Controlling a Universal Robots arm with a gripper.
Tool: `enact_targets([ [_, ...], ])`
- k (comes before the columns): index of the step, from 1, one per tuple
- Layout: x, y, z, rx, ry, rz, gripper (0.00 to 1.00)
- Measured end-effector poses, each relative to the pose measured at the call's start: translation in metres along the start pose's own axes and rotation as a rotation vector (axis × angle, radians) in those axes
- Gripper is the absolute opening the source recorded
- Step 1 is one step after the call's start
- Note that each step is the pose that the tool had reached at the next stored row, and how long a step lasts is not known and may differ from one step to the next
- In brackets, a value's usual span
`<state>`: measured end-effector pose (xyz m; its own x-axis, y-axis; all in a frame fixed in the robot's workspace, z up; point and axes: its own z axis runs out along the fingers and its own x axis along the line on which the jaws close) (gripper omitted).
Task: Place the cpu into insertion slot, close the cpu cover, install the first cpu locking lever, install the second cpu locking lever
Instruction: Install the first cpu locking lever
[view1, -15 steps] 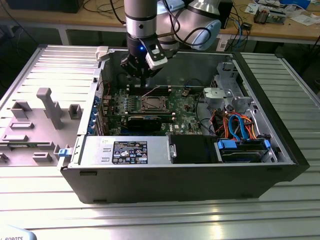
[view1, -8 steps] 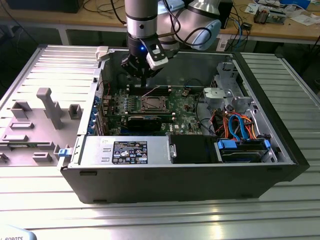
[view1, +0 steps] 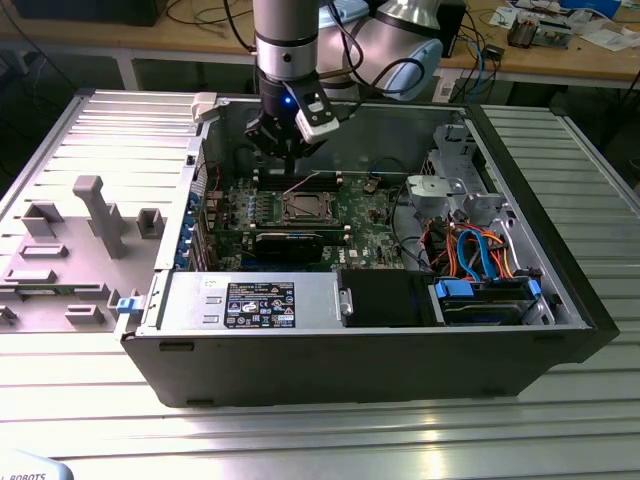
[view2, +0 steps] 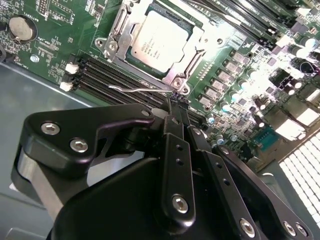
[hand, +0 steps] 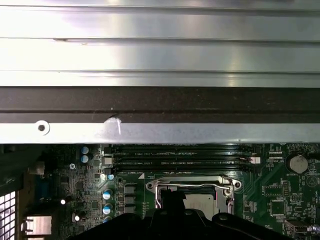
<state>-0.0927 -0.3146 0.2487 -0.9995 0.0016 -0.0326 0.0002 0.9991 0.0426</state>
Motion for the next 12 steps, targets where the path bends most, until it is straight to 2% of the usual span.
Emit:
enact_targets([
  [4,-0.0035,-0.0001,0.0033,-0.0055,0.0001,0.003,0.11],
  [9,-0.0080,0.0016,0.0070,-0.0061,0.0002,0.003,0.11],
  [12,-0.0080,0.0016,0.0074,-0.0058,0.0003,0.004,0.11],
])
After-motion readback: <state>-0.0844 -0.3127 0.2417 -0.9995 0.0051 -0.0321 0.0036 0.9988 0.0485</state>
